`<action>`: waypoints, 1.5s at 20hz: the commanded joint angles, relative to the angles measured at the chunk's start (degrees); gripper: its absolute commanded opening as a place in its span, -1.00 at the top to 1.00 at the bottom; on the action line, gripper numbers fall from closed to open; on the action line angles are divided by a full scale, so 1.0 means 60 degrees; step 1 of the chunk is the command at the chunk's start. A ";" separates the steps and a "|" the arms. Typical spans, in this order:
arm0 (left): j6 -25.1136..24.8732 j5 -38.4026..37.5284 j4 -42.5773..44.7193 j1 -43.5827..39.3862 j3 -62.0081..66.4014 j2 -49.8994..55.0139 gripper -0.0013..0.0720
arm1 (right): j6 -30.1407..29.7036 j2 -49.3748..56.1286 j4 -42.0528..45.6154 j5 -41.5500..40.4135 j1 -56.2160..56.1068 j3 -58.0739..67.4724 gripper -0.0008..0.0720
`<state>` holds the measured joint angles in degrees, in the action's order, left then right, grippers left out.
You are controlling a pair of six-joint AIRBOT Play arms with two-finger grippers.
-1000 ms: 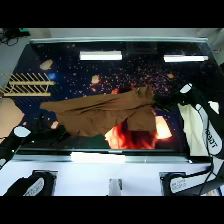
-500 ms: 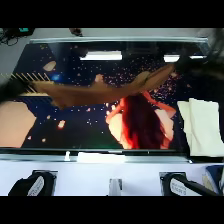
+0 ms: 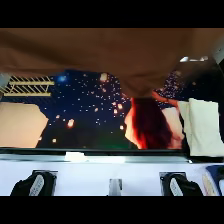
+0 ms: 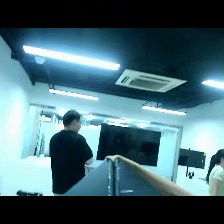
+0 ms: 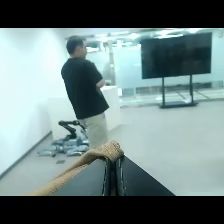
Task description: Fold the shirts.
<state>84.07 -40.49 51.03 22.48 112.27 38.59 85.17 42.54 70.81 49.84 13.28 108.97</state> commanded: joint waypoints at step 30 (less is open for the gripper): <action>-0.0503 -0.4579 -0.0113 -0.0295 -0.7679 0.6648 -0.44 | 0.2211 0.8182 -0.0820 0.2189 -0.0663 -0.2656 -0.54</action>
<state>82.28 -58.83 47.92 18.92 65.49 77.01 101.01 91.74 65.12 60.66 8.45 93.10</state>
